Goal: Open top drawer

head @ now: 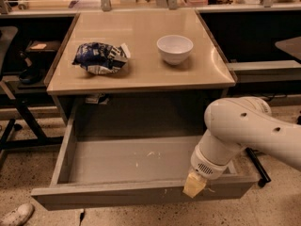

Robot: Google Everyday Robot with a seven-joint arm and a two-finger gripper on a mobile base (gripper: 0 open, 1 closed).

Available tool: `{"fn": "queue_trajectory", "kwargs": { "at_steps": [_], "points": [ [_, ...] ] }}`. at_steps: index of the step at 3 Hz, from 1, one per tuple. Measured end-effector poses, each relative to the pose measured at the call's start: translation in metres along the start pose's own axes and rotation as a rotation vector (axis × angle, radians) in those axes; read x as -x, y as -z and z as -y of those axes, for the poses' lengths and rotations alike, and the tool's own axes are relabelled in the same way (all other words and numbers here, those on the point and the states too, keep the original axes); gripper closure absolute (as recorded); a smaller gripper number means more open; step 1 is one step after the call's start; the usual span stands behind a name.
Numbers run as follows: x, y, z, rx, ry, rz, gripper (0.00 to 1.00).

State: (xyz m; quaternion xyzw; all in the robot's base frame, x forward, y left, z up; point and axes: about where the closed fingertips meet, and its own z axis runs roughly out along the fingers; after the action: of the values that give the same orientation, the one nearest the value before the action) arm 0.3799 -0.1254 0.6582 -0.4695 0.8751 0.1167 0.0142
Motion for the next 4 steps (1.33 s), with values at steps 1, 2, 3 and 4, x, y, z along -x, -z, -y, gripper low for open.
{"fn": "queue_trajectory", "kwargs": {
  "at_steps": [1, 2, 3, 4],
  "points": [
    [0.001, 0.000, 0.000, 0.000, 0.000, 0.000, 1.00],
    [-0.003, 0.001, -0.002, -0.001, -0.009, -0.003, 1.00],
    [-0.010, 0.001, -0.011, 0.011, -0.016, -0.014, 1.00],
    [-0.009, 0.001, -0.011, 0.011, -0.016, -0.014, 1.00]
  ]
}}
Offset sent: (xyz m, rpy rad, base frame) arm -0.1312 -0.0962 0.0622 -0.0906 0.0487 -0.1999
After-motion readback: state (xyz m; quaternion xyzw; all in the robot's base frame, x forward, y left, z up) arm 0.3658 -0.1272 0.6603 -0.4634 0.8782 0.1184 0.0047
